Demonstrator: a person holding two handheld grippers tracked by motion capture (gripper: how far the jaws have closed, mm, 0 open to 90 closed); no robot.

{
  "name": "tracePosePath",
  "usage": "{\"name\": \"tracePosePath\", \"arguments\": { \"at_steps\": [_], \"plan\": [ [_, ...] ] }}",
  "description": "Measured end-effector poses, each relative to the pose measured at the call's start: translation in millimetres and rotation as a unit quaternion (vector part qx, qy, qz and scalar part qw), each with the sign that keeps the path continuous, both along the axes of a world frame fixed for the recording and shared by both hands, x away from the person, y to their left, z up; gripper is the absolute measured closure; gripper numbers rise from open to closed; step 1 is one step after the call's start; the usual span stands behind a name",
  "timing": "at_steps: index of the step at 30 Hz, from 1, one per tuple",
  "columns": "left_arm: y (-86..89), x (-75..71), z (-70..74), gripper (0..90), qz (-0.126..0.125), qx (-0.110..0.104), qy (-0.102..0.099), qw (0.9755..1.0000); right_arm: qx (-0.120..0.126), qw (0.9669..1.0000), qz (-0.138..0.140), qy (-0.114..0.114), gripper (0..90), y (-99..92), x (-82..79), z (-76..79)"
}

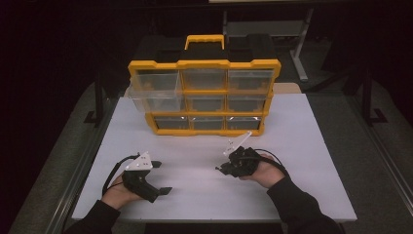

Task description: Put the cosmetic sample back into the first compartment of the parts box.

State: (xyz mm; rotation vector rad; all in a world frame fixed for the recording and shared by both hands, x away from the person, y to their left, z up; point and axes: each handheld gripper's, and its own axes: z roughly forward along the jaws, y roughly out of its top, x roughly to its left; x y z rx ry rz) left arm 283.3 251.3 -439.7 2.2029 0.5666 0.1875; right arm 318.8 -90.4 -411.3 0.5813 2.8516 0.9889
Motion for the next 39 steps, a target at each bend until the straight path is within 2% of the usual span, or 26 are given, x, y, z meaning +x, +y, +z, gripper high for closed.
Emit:
{"name": "tracePosePath", "arguments": {
  "at_steps": [11, 25, 31, 35, 39],
  "plan": [
    [0.8, 0.1, 0.6, 0.0, 0.006, -0.002, 0.003, 1.0000, 0.007, 0.9997, -0.020, -0.009, 79.1, -1.5, 5.9, 20.8],
    [1.3, -1.7, 1.6, 0.0, 0.010, -0.017, 0.005, 0.9998, 0.018, 0.9989, -0.035, -0.026, 79.1, -3.0, 14.8, 48.5],
    [1.1, -1.9, 1.0, 0.0, 0.007, -0.013, 0.005, 0.9999, 0.019, 0.9985, -0.041, -0.031, 79.1, -2.2, 20.1, 62.4],
    [2.7, -1.7, 1.5, 7.0, -0.001, -0.014, 0.006, 0.9999, 0.021, 0.9983, -0.042, -0.035, 79.1, -0.9, 23.5, 71.5],
    [2.8, -1.6, 1.7, 6.5, 0.002, -0.013, 0.006, 0.9999, 0.024, 0.9982, -0.038, -0.039, 79.1, 0.7, 26.9, 80.7]
  ]
}}
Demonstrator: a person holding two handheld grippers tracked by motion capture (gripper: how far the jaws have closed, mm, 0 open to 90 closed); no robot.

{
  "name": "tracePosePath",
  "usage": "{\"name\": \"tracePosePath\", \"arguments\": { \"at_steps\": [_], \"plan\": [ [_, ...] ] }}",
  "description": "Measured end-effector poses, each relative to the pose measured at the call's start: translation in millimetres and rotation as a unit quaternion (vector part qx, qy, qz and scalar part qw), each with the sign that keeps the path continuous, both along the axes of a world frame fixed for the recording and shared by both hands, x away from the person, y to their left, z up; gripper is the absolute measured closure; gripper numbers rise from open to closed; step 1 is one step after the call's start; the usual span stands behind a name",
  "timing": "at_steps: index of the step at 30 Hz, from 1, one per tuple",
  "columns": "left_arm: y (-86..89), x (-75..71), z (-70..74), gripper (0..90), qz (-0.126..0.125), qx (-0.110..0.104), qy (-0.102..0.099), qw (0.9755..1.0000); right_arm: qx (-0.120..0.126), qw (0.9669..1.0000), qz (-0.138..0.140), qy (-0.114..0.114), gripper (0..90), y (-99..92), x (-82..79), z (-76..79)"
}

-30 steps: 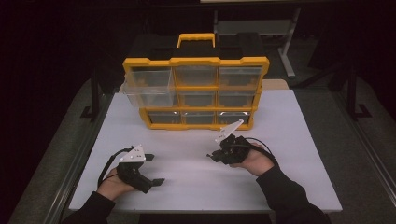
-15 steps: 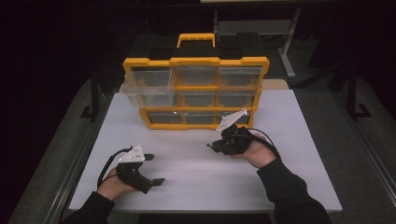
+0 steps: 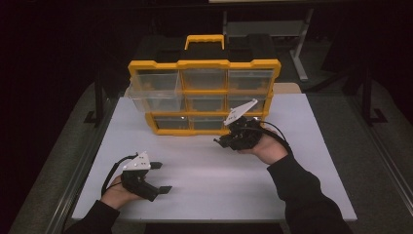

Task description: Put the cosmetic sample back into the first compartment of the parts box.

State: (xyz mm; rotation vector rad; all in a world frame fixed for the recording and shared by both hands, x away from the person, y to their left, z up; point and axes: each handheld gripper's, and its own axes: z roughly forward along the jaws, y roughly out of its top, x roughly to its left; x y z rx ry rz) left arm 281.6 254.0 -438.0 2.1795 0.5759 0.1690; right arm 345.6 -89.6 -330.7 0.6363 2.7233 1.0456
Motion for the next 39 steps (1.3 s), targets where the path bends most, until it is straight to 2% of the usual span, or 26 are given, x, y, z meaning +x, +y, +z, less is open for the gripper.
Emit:
{"name": "tracePosePath", "arguments": {
  "at_steps": [5, 6, 9, 17, 20, 24, 39],
  "plan": [
    [-0.8, -0.2, -0.1, 2.2, 0.005, 0.003, -0.004, 1.0000, 0.000, 1.0000, 0.003, -0.005, 79.1, 2.9, 2.9, 9.2],
    [-1.2, -0.3, -0.2, 1.1, 0.008, 0.005, -0.003, 1.0000, -0.001, 1.0000, 0.003, -0.008, 79.1, 5.7, 4.4, 17.0],
    [-1.3, 0.0, -0.6, 0.0, 0.011, 0.006, -0.001, 0.9999, -0.002, 0.9999, 0.006, -0.011, 79.1, 8.6, 6.0, 24.0],
    [-1.6, 0.0, -1.0, 0.0, 0.013, 0.007, 0.000, 0.9999, 0.002, 1.0000, 0.004, -0.008, 79.2, 14.4, 14.4, 41.7],
    [-1.4, 0.1, -1.2, 0.0, 0.012, 0.007, 0.000, 0.9999, 0.003, 1.0000, 0.002, -0.007, 79.1, 14.8, 15.4, 44.0],
    [-1.2, 0.2, -1.4, 0.0, 0.012, 0.006, -0.001, 0.9999, 0.006, 1.0000, -0.002, -0.007, 79.1, 18.0, 19.9, 55.7],
    [-0.4, -0.2, -0.9, 0.0, 0.013, 0.002, 0.001, 0.9999, 0.011, 0.9997, 0.003, -0.019, 79.1, 33.1, 28.4, 92.2]
  ]
}}
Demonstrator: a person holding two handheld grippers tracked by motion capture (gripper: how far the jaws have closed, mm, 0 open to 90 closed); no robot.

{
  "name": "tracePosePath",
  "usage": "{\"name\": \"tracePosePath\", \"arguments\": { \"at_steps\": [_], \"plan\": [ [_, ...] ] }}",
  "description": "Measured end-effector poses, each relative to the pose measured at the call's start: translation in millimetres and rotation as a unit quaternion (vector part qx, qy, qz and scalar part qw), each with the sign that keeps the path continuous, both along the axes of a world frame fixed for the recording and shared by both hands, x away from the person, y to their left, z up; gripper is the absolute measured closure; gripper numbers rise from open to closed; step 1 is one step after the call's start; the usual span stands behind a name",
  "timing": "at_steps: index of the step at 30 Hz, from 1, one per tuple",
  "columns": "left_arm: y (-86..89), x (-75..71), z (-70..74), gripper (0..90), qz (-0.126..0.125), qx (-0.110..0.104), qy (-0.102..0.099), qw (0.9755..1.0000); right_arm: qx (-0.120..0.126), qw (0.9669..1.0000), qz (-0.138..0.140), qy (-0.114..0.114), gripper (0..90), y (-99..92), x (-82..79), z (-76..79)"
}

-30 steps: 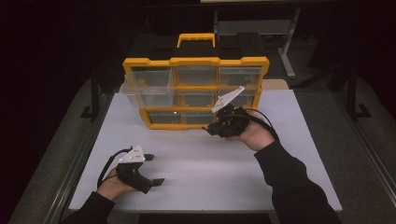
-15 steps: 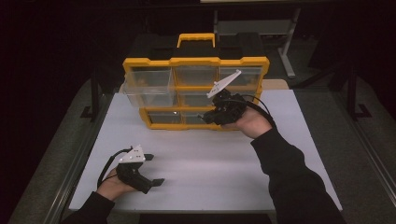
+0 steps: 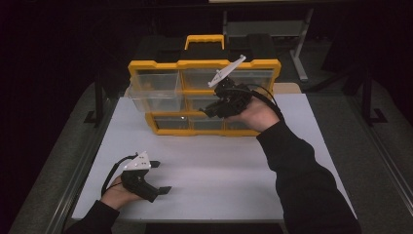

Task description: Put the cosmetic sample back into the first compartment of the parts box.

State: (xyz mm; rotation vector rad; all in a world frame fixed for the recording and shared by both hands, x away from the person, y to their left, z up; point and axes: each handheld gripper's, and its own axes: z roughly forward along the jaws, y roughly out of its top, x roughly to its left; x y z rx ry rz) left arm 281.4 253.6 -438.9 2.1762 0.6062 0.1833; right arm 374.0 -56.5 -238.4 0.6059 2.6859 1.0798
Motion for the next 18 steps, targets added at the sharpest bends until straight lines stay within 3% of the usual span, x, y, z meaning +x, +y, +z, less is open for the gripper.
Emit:
{"name": "tracePosePath", "arguments": {
  "at_steps": [18],
  "plan": [
    [0.2, -1.8, 0.8, 0.0, 0.002, 0.002, 0.001, 1.0000, 0.004, 0.9995, 0.000, -0.030, 79.1, 25.8, 9.2, 53.5]
  ]
}}
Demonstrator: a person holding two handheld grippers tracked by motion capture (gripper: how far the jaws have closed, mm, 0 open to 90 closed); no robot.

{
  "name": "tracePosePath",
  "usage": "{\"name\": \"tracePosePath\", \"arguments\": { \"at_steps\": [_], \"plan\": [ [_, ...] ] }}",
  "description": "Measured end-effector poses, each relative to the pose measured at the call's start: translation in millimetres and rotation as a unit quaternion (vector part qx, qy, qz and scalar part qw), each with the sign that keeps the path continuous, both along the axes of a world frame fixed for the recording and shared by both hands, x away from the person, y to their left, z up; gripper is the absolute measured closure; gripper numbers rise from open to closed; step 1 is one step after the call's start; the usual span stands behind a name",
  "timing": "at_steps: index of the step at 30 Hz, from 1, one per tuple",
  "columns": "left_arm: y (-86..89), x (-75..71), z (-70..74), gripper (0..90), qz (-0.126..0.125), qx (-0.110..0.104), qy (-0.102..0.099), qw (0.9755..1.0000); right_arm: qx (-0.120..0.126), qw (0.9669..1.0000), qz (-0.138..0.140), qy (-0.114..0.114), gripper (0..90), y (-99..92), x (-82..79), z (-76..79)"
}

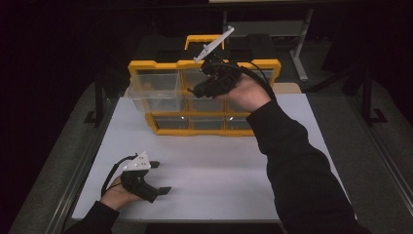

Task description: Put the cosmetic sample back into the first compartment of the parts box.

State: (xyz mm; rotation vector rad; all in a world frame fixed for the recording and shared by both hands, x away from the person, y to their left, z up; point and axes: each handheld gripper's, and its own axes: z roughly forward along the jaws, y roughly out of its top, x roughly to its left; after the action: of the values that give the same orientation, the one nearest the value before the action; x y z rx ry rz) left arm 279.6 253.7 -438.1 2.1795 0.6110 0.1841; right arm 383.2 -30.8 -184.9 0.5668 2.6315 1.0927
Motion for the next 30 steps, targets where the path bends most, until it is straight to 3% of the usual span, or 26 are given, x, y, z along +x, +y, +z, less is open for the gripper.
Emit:
{"name": "tracePosePath", "arguments": {
  "at_steps": [4, 9, 19, 30],
  "plan": [
    [-0.7, 0.6, 0.5, 0.0, -0.001, 0.004, -0.002, 1.0000, -0.002, 1.0000, 0.002, -0.007, 79.2, 7.6, 2.8, 12.8],
    [0.2, -1.2, -0.7, 0.0, 0.001, 0.002, -0.003, 1.0000, 0.001, 1.0000, 0.005, -0.008, 79.1, 12.3, 4.4, 16.4],
    [1.2, -2.2, -0.5, 0.0, 0.002, -0.002, -0.005, 1.0000, 0.006, 0.9996, 0.024, -0.016, 79.1, 52.4, 14.8, 31.5],
    [1.0, -2.4, -0.3, 0.0, 0.001, -0.004, -0.004, 1.0000, 0.004, 0.9994, 0.033, -0.012, 79.1, 78.4, 24.0, 32.4]
  ]
}}
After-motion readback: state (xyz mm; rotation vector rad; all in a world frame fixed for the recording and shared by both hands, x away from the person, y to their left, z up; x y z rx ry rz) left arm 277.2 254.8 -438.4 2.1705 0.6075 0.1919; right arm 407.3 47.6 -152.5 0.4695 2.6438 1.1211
